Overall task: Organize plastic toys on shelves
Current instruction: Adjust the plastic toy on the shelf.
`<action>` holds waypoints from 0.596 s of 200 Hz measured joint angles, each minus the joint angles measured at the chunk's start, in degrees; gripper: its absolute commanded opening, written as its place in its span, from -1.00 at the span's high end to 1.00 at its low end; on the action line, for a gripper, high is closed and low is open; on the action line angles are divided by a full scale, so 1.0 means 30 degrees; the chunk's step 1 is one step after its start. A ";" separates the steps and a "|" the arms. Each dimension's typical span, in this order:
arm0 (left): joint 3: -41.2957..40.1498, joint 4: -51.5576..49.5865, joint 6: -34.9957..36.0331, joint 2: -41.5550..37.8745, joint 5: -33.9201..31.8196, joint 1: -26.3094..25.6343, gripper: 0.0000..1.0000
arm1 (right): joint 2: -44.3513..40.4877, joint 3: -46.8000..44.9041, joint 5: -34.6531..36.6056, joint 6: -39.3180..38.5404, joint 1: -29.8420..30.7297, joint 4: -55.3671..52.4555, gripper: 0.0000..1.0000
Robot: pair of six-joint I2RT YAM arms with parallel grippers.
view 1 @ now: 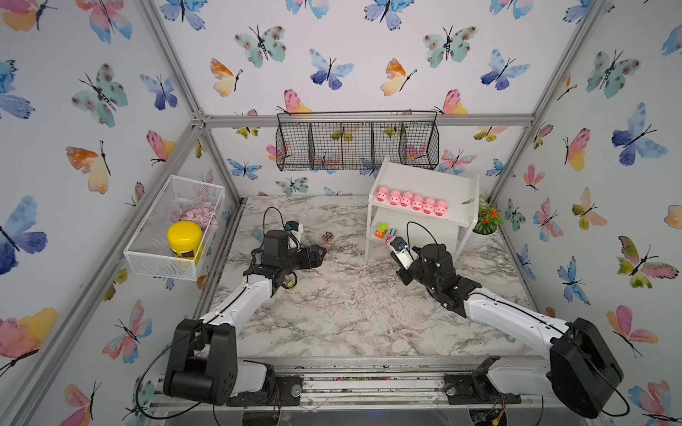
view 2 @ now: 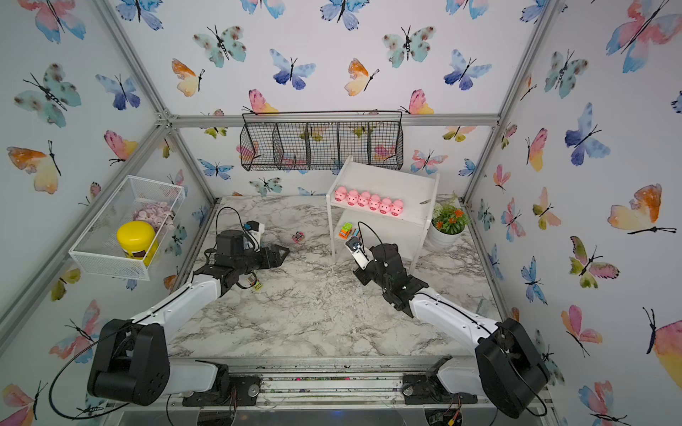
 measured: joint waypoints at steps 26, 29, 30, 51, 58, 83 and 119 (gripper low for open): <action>-0.0022 -0.0080 0.0080 -0.0124 -0.0007 0.0000 -0.72 | 0.0692 0.0117 0.0029 -0.0350 -0.0007 0.0510 0.94; -0.0022 -0.0087 0.0080 -0.0131 -0.0007 0.0000 -0.72 | 0.0780 0.0117 0.0036 -0.0430 -0.0007 0.0539 0.94; -0.0022 -0.0095 0.0087 -0.0138 -0.0007 0.0000 -0.72 | 0.0801 0.0124 0.0036 -0.0437 -0.0007 0.0546 0.94; -0.0022 -0.0124 0.0153 -0.0168 -0.0007 0.0000 -0.72 | 0.1435 0.0408 0.0066 -0.0619 -0.0058 0.0561 0.94; -0.0022 -0.0124 0.0160 -0.0175 -0.0007 0.0000 -0.72 | 0.1610 0.0561 0.0080 -0.0641 -0.0080 0.0583 0.93; -0.0022 -0.0189 0.0233 -0.0175 -0.0007 0.0000 -0.72 | 0.1894 0.0984 0.0160 -0.0714 -0.0102 0.0656 0.93; -0.0022 -0.0335 0.0277 -0.0175 -0.0015 0.0000 -0.73 | 0.2011 0.1166 0.0532 -0.0831 -0.0117 0.0896 0.94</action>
